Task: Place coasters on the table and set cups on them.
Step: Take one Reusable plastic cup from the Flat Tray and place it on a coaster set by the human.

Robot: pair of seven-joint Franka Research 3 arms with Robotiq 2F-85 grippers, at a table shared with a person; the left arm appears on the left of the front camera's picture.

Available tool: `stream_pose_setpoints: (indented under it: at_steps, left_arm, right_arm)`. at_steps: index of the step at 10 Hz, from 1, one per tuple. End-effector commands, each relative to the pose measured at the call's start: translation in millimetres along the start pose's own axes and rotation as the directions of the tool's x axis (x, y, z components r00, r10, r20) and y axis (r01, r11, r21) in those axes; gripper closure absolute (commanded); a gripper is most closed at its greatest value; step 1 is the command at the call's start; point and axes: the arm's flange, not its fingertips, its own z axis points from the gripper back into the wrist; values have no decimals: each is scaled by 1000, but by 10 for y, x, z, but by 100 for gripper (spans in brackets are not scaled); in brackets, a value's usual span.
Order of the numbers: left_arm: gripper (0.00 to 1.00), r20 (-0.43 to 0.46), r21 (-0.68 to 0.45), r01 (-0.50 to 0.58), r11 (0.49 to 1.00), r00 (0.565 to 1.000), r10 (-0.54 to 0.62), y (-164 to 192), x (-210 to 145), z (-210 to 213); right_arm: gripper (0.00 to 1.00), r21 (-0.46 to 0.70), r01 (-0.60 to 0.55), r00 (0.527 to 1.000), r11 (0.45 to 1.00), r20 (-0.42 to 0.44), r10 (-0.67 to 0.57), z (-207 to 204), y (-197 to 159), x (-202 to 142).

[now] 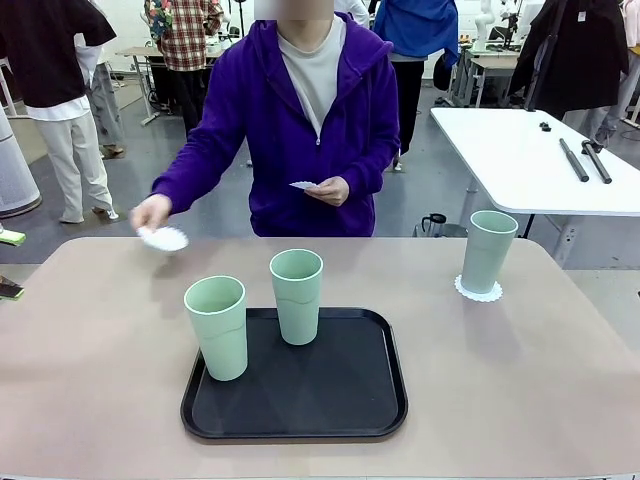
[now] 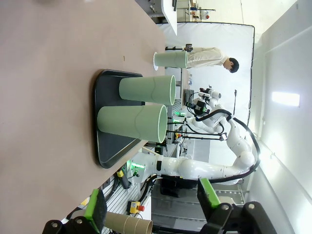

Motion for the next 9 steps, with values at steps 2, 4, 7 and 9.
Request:
stream_pose_setpoints:
  at_steps: [2,4,7,9]
  left_arm:
    - [0,2,-12,7,1000,1000,-7,-14,-11,15]
    - [0,2,-12,7,1000,1000,-7,-14,-11,15]
    - [0,2,-12,7,1000,1000,-7,-14,-11,15]
    - [0,2,-12,7,1000,1000,-7,-14,-11,15]
  right_arm:
    - [0,3,2,1000,1000,0,-2,0,-11,-5]
    - [0,3,2,1000,1000,0,-2,0,-11,-5]
    - [0,3,2,1000,1000,0,-2,0,-11,-5]
    - [0,3,2,1000,1000,0,-2,0,-11,-5]
